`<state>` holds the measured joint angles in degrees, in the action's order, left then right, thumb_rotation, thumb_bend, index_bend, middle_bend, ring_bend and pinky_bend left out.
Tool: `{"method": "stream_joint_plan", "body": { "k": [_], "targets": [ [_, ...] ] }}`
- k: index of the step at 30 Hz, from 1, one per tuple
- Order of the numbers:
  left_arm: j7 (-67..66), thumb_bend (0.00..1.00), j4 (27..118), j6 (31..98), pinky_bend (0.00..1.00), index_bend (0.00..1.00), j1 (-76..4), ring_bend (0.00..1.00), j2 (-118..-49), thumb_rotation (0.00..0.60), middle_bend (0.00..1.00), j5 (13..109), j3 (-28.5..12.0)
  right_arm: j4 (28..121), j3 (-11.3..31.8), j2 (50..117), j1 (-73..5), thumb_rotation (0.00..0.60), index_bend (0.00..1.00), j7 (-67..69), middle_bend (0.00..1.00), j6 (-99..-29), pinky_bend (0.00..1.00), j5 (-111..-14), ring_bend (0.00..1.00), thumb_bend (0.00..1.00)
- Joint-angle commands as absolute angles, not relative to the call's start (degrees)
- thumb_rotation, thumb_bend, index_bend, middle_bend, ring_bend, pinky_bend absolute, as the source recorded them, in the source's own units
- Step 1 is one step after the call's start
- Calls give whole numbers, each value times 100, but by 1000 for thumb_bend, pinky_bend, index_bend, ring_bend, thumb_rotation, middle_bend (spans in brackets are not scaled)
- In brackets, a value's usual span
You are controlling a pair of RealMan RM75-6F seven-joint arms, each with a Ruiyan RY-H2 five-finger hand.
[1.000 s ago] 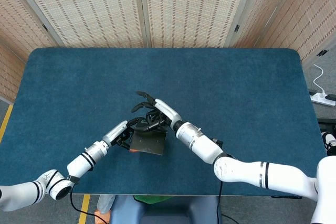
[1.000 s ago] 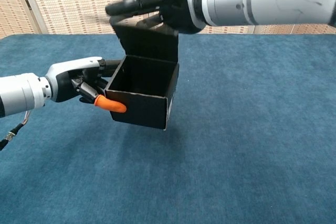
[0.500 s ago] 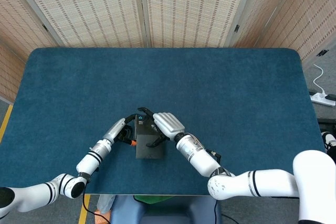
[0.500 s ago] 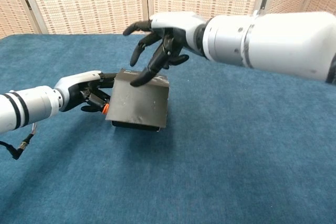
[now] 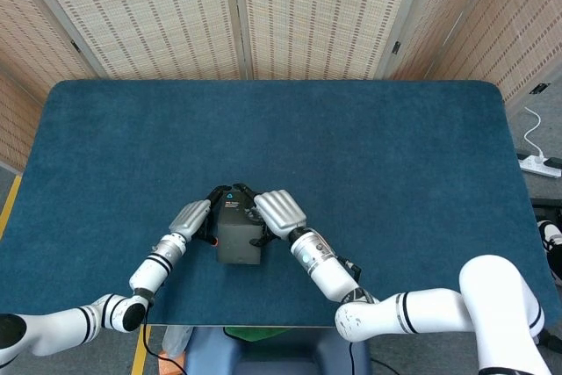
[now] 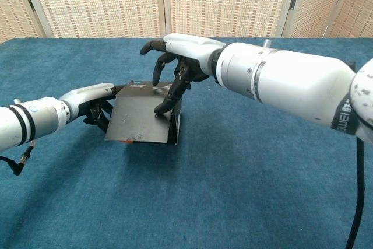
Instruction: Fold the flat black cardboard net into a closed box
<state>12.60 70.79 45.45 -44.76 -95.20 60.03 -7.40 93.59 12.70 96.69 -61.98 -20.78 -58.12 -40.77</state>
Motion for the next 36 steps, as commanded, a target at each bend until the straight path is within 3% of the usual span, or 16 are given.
{"method": "stream_joint_plan", "body": {
  "k": [1, 11, 14, 24, 30, 36],
  "targets": [
    [578, 154, 7227, 4929, 996, 0, -4375, 700, -9401, 600, 81, 6085, -633, 9289, 1225, 9755, -6164, 600, 113, -2198, 338, -5875, 1000, -4153, 767, 0],
    [-863, 156, 7863, 5460, 990, 0, -4230, 697, -8960, 600, 47, 5842, -568, 8926, 1007, 10156, -6051, 600, 169, -2618, 337, -6287, 1000, -4706, 770, 0],
    [-982, 161, 8267, 5766, 989, 0, -4073, 697, -8679, 600, 46, 5872, -623, 8076, 614, 10649, -5966, 600, 236, -2856, 336, -6738, 1000, -5565, 777, 0],
    [-703, 160, 8699, 5582, 987, 0, -3915, 695, -8336, 600, 43, 6181, -587, 6149, 152, 11530, -5651, 600, 396, -2291, 402, -6933, 1000, -7115, 798, 0],
    [-497, 159, 8816, 5437, 987, 0, -3886, 688, -8212, 600, 33, 6329, -606, 5481, 35, 11757, -5507, 600, 536, -2009, 495, -7002, 1000, -7726, 813, 0],
    [-382, 160, 8804, 5368, 987, 0, -3858, 686, -8207, 600, 28, 6398, -632, 5232, 164, 11885, -5349, 600, 571, -1888, 552, -6933, 1000, -7896, 820, 0]
  ]
}}
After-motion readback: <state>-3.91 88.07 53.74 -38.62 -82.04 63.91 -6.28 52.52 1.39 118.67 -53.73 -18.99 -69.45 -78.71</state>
